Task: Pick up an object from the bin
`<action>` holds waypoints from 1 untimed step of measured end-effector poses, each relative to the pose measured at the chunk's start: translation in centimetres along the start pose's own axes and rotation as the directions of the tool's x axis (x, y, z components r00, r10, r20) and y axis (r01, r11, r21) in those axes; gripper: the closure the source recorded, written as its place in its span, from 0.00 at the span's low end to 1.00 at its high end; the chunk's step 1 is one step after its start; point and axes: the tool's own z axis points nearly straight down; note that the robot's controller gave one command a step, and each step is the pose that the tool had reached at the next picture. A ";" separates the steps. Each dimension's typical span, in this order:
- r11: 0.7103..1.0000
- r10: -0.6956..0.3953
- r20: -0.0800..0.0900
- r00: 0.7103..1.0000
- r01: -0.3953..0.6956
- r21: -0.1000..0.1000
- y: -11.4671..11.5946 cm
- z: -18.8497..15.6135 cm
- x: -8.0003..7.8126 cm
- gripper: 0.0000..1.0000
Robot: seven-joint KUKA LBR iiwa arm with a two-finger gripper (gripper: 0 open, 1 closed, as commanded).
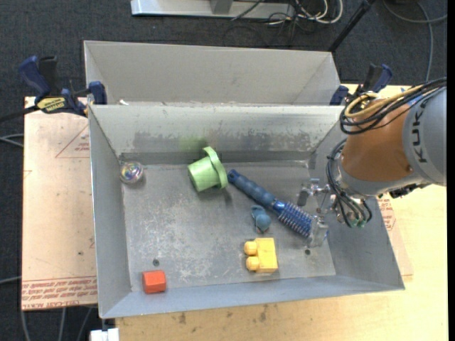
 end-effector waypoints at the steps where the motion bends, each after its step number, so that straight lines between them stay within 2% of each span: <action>1: 1.000 -0.004 0.000 1.000 0.004 -0.001 0.2 0.1 0.0 1.00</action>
Offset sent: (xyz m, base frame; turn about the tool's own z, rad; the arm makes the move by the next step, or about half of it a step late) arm 0.0000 0.0000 0.0000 0.0000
